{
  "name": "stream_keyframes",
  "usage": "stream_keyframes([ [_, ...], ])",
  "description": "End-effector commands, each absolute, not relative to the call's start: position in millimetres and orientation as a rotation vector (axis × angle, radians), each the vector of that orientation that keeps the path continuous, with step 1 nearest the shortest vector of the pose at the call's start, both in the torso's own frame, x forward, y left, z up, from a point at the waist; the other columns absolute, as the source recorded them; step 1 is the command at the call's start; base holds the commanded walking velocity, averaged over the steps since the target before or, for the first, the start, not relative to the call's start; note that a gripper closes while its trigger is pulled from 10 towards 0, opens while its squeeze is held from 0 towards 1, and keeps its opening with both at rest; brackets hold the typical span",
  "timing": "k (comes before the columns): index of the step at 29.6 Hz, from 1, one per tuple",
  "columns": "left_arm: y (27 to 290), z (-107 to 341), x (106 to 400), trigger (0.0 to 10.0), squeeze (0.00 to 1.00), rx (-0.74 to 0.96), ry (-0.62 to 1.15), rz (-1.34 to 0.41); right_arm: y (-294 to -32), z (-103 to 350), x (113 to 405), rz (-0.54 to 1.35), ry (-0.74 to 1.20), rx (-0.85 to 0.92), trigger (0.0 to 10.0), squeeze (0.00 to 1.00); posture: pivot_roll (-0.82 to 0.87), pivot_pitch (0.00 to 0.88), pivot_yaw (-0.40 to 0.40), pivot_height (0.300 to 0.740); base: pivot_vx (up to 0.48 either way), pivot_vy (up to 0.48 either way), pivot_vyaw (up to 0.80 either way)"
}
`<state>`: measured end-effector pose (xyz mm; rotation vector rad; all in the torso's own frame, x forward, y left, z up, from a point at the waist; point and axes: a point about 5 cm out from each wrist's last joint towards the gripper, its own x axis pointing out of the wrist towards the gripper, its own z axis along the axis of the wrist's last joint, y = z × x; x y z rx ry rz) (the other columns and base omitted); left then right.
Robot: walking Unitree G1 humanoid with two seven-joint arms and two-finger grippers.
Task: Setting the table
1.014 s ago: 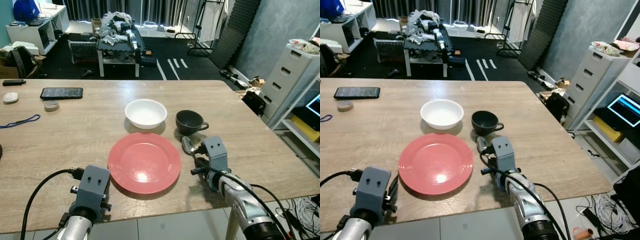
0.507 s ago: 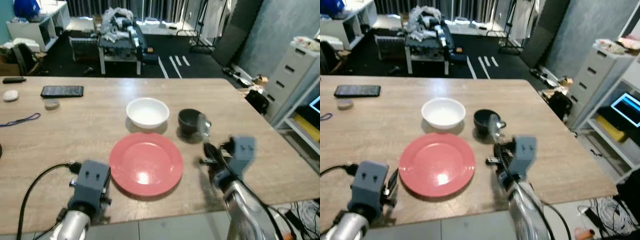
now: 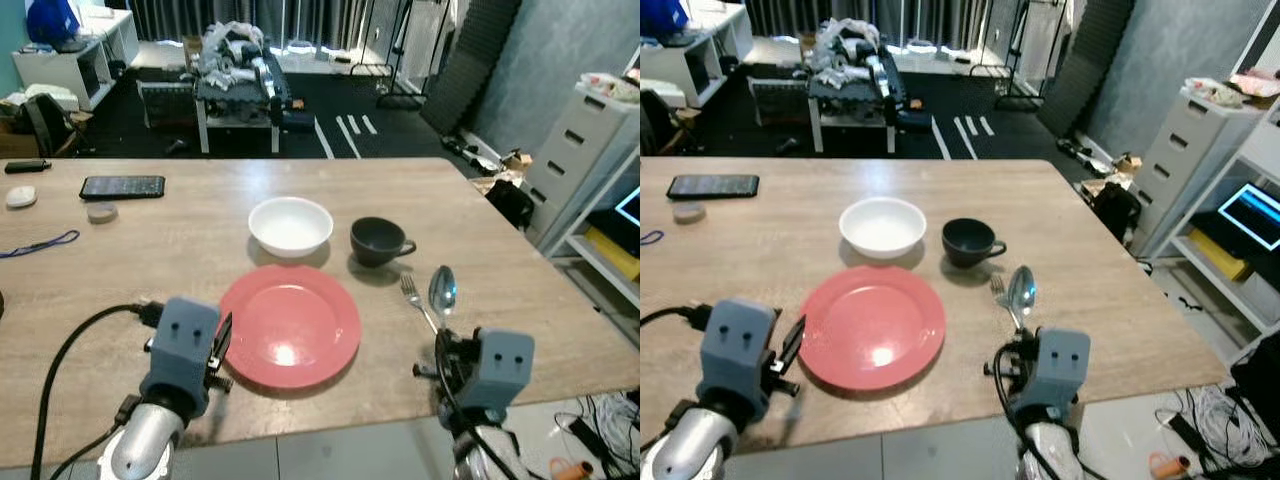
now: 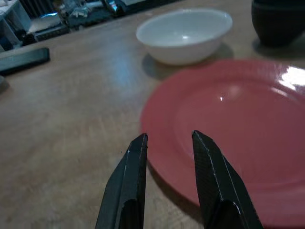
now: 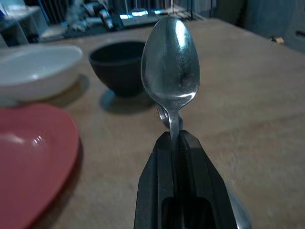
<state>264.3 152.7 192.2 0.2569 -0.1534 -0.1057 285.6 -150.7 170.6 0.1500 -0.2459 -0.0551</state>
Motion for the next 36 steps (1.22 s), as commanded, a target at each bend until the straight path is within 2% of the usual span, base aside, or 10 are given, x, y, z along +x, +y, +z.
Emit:
stream_keyframes([
  [1, 150, 188, 265, 10.0, 0.00, 0.274, -0.145, -0.116, -153, 169, 285, -0.067, -0.245, 0.163, 10.0, 0.00, 0.06, 0.138, 0.023, 0.740, 0.000, 0.000, 0.00],
  [21, 148, 183, 275, 10.0, 0.00, 0.262, -0.138, -0.095, -160, 160, 290, -0.065, -0.230, 0.127, 10.0, 0.00, 0.04, 0.114, 0.016, 0.740, 0.000, 0.000, 0.00],
  [36, 151, 176, 268, 10.0, 0.00, 0.241, -0.126, -0.081, -155, 153, 285, 0.013, -0.222, 0.048, 10.0, 0.00, 0.04, 0.124, 0.015, 0.740, 0.000, 0.000, 0.00],
])
